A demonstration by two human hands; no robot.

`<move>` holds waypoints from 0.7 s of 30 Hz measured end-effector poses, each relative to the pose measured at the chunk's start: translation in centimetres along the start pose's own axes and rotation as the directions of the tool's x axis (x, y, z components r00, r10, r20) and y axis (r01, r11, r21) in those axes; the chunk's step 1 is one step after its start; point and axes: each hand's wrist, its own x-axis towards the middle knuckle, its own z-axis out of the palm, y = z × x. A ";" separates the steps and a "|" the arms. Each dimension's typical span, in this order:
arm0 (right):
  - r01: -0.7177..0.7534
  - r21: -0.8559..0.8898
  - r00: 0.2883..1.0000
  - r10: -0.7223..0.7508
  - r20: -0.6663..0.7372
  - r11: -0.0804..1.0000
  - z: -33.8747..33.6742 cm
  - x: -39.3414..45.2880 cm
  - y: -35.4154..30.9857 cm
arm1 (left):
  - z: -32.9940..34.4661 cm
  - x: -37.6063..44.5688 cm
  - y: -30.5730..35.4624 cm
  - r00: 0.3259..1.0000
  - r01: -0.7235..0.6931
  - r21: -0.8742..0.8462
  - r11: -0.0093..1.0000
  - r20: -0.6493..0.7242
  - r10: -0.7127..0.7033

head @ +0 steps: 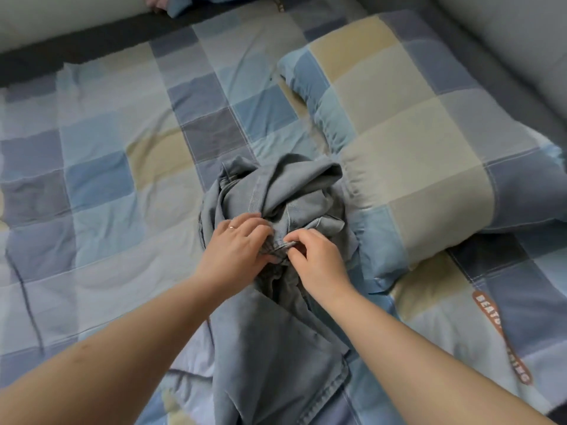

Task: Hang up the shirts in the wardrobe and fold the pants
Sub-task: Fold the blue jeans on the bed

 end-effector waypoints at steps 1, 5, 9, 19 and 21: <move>0.025 0.009 1.000 -0.025 -0.010 1.000 -0.8 -0.3 -1.5 | -1.5 -0.2 0.0 1.000 -0.008 -0.024 1.000 -0.011 0.008; 0.151 0.116 0.985 -0.139 -0.101 0.982 -4.1 -1.9 -7.3 | -8.1 -1.5 0.6 0.989 0.074 -0.209 0.975 -0.114 -0.099; 0.284 0.041 0.959 -0.282 -0.040 0.958 -7.1 -5.4 -12.4 | -14.6 -4.6 0.0 0.954 0.156 -0.500 0.852 -0.148 -0.261; 0.441 0.133 0.894 -0.422 -0.152 0.888 -8.3 -14.8 -32.0 | -32.4 -16.4 -1.1 0.856 0.083 -0.816 0.572 -0.235 -0.460; 0.472 0.185 0.876 -0.436 -0.207 0.862 -7.7 -16.9 -36.7 | -36.2 -18.8 -0.9 0.829 0.028 -0.871 0.490 -0.253 -0.499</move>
